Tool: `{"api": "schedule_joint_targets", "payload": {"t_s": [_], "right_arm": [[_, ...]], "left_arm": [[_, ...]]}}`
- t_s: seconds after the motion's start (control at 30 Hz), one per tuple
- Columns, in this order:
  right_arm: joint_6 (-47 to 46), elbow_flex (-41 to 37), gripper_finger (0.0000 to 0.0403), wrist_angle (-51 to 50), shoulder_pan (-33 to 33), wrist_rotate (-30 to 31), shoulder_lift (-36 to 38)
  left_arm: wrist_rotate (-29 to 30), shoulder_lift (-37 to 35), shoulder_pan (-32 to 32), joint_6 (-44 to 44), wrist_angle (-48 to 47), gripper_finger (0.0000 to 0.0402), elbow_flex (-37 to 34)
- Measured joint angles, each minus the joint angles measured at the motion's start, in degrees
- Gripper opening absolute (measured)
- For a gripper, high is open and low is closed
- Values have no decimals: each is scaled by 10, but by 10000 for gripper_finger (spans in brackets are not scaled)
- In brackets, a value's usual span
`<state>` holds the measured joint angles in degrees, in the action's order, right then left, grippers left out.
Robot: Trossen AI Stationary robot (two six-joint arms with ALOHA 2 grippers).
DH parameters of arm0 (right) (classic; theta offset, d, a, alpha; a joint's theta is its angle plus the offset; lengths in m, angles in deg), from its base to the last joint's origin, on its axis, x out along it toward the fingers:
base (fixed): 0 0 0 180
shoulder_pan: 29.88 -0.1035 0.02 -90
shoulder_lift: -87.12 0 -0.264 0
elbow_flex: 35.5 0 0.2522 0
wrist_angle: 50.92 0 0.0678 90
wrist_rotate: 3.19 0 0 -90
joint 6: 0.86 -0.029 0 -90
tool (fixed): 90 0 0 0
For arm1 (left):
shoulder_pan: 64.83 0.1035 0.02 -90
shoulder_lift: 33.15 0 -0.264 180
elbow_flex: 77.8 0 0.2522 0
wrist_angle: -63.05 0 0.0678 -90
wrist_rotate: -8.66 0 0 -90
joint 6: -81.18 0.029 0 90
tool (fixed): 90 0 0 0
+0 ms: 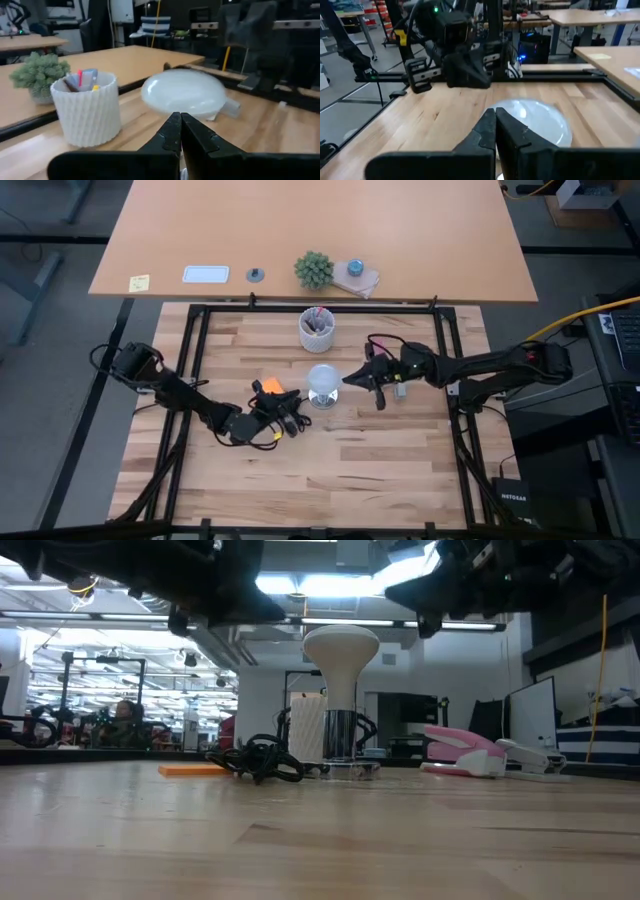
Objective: Screw lightbulb
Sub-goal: Remove the lightbulb from the lamp
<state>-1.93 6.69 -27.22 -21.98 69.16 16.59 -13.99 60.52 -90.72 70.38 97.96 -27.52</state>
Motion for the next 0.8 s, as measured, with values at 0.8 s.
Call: {"api": "schedule_joint_targets", "payload": {"t_s": [0.8], "right_arm": [[0, 1, 5, 221, 0, 31, 99]], "left_arm": [[-36, -47, -30, 462, 314, 1, 5]]}}
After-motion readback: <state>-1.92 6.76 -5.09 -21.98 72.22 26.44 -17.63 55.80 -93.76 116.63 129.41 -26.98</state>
